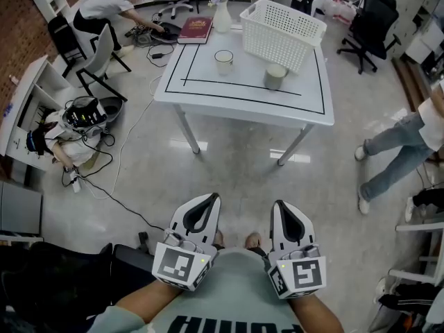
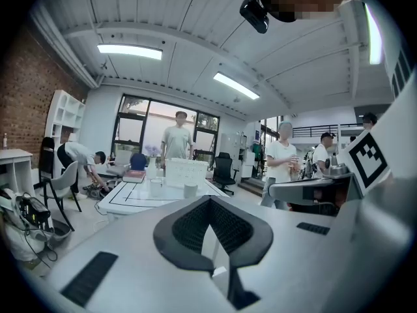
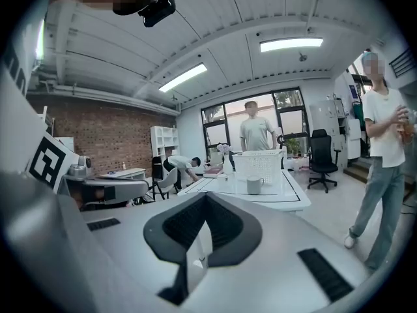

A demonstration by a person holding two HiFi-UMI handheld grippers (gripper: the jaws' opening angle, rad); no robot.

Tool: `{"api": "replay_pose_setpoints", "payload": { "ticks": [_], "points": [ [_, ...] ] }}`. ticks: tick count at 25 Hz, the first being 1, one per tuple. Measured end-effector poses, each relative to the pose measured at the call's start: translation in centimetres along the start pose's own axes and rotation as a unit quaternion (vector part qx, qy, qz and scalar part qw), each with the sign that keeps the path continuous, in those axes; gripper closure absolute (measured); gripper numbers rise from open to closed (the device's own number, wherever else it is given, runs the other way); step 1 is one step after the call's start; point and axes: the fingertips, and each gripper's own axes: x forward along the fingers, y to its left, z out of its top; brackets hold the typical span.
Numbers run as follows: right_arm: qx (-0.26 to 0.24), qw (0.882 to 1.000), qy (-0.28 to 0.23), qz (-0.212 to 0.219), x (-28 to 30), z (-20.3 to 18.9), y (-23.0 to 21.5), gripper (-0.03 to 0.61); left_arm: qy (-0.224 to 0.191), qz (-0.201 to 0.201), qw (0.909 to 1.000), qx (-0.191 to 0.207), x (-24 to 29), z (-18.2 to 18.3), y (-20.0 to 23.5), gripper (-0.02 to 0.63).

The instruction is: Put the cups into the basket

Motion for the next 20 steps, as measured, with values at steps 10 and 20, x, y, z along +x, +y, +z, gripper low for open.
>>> {"api": "replay_pose_setpoints", "payload": {
  "ticks": [10,20],
  "points": [
    [0.003,1.000,-0.010,-0.021,1.0,0.8,1.7,0.566,-0.006,-0.010,0.9999,-0.003,-1.0,0.4,2.6,0.611],
    [-0.007,0.999,-0.011,-0.044,2.0,1.2,4.0,0.566,-0.016,-0.029,0.9994,-0.008,-1.9,0.6,5.3,0.611]
  ]
}}
